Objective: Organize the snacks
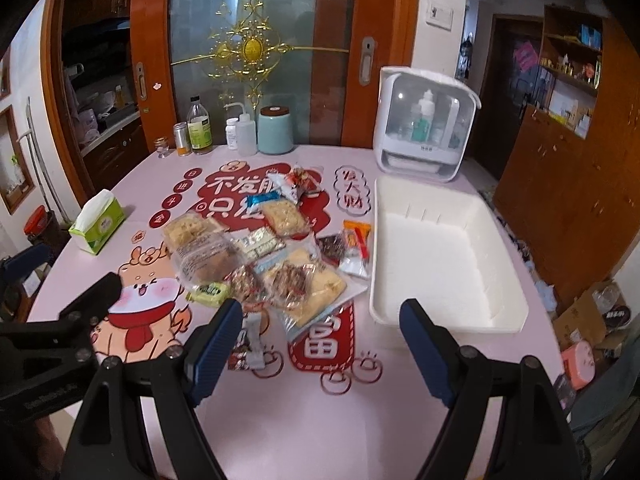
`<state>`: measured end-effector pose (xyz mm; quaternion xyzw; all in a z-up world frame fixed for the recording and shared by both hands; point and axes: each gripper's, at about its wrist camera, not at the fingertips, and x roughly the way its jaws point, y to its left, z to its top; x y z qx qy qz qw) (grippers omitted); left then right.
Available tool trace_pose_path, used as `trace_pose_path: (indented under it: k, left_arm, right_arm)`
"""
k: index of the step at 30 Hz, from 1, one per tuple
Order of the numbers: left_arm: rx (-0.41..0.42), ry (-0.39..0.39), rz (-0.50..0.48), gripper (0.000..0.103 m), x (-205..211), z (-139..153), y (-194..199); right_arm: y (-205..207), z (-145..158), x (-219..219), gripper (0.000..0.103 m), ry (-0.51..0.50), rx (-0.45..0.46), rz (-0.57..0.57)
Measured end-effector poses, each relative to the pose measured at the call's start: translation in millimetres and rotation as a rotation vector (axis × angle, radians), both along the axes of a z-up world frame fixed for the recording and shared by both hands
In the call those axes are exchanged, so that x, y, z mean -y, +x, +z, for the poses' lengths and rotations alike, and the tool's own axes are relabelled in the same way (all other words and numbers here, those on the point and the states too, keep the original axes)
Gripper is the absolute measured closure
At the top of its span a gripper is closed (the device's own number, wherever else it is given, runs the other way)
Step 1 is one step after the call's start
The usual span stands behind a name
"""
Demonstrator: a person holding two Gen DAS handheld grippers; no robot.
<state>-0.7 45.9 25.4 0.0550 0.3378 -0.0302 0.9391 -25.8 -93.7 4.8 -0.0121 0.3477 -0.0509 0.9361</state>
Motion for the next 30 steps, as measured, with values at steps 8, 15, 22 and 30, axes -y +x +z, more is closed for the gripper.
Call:
trace_pose_path:
  k: [8, 15, 22, 30]
  left_arm:
    - [-0.023, -0.021, 0.033, 0.001, -30, 1, 16]
    - [-0.064, -0.043, 0.051, 0.001, -64, -6, 33]
    - [-0.059, 0.08, 0.054, 0.001, -79, -19, 47]
    - [-0.136, 0.109, -0.045, 0.001, -85, -50, 62]
  right_arm:
    - [19, 17, 2, 0.021, -0.03, 0.01, 0.027]
    - [39, 17, -7, 0.021, -0.011, -0.025, 0.079]
    - [57, -10, -23, 0.021, 0.008, -0.103, 0.116]
    - [74, -59, -40, 0.027, 0.026, -0.203, 0.159]
